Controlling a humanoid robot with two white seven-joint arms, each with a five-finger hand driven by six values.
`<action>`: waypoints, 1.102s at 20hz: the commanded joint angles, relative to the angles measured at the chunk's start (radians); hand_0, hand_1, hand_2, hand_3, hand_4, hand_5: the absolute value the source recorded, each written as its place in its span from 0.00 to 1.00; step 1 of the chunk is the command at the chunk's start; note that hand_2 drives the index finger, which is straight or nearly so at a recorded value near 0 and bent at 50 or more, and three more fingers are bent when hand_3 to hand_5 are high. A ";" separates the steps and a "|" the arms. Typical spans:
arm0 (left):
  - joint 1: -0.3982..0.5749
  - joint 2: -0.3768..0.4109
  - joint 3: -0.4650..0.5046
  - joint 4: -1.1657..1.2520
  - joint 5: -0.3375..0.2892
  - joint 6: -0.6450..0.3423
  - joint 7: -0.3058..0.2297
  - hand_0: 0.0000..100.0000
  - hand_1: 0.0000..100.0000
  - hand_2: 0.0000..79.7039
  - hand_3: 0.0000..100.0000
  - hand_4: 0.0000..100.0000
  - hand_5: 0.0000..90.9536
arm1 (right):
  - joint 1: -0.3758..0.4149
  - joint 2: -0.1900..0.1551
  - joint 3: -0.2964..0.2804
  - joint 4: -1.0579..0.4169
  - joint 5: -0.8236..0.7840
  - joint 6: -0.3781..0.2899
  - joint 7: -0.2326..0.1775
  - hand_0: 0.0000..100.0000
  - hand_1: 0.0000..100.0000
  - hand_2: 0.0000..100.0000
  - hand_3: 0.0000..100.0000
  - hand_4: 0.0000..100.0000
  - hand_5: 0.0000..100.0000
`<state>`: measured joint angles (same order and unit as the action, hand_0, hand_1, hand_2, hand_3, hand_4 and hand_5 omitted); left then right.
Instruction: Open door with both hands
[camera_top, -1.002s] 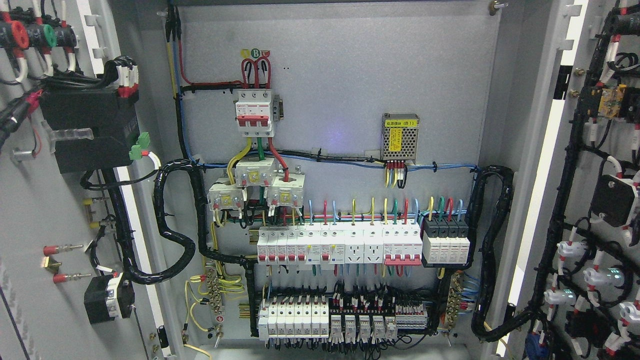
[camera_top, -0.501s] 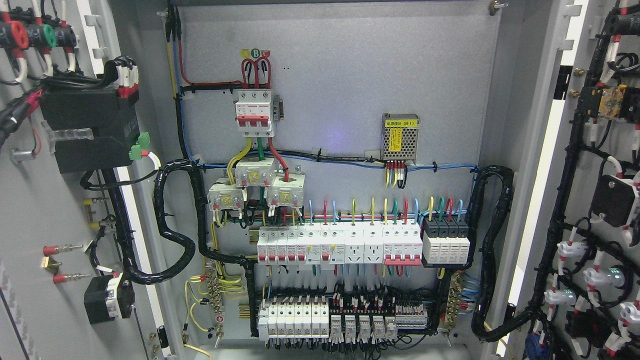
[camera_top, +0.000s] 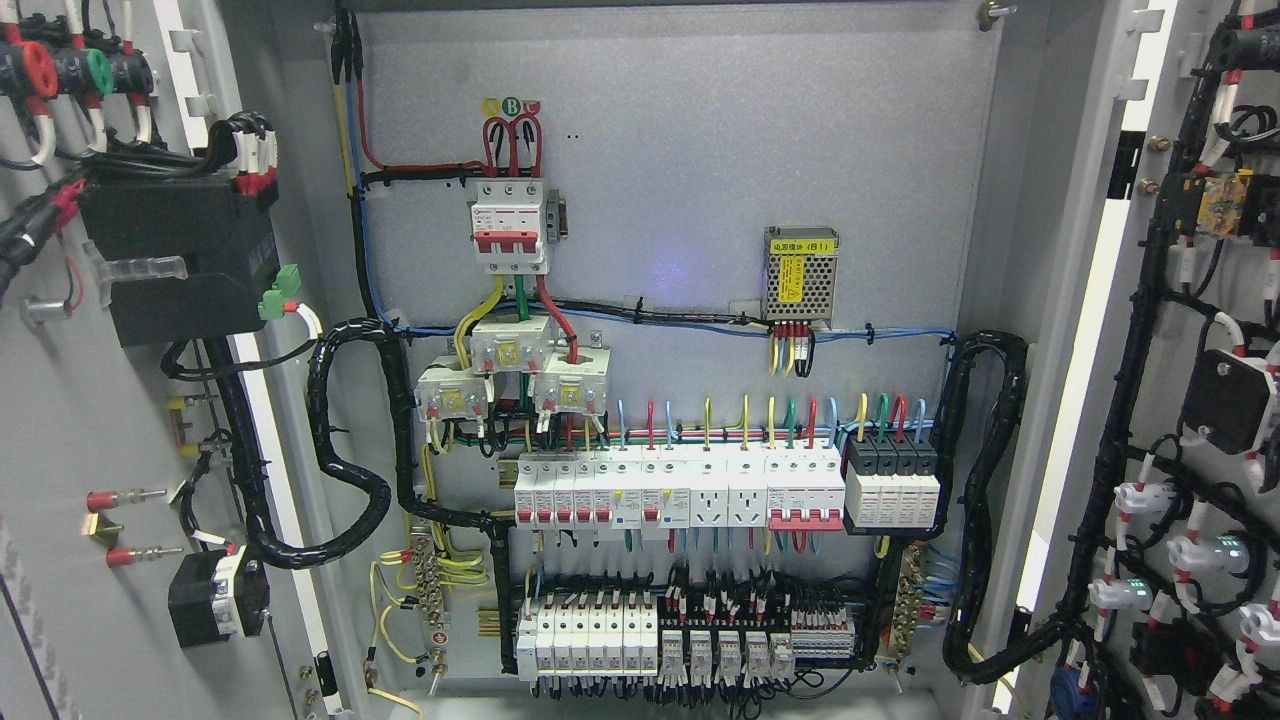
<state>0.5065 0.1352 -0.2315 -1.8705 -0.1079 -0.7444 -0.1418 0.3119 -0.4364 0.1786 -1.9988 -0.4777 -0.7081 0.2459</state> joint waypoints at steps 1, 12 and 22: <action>-0.068 -0.048 0.083 -0.030 0.005 -0.003 0.001 0.00 0.00 0.00 0.00 0.04 0.00 | -0.017 -0.002 -0.013 -0.054 -0.051 0.002 -0.002 0.00 0.00 0.00 0.00 0.00 0.00; -0.115 -0.101 0.147 -0.030 0.008 -0.013 0.064 0.00 0.00 0.00 0.00 0.04 0.00 | -0.030 -0.028 -0.036 -0.043 -0.128 0.004 0.000 0.00 0.00 0.00 0.00 0.00 0.00; -0.111 -0.100 0.179 -0.026 0.022 -0.069 0.107 0.00 0.00 0.00 0.00 0.04 0.00 | -0.017 -0.061 -0.108 -0.003 -0.182 0.002 0.001 0.00 0.00 0.00 0.00 0.00 0.00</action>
<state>0.3972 0.0404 -0.1001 -1.8951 -0.0896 -0.7718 -0.0468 0.2883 -0.4693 0.1292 -2.0259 -0.6324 -0.7046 0.2436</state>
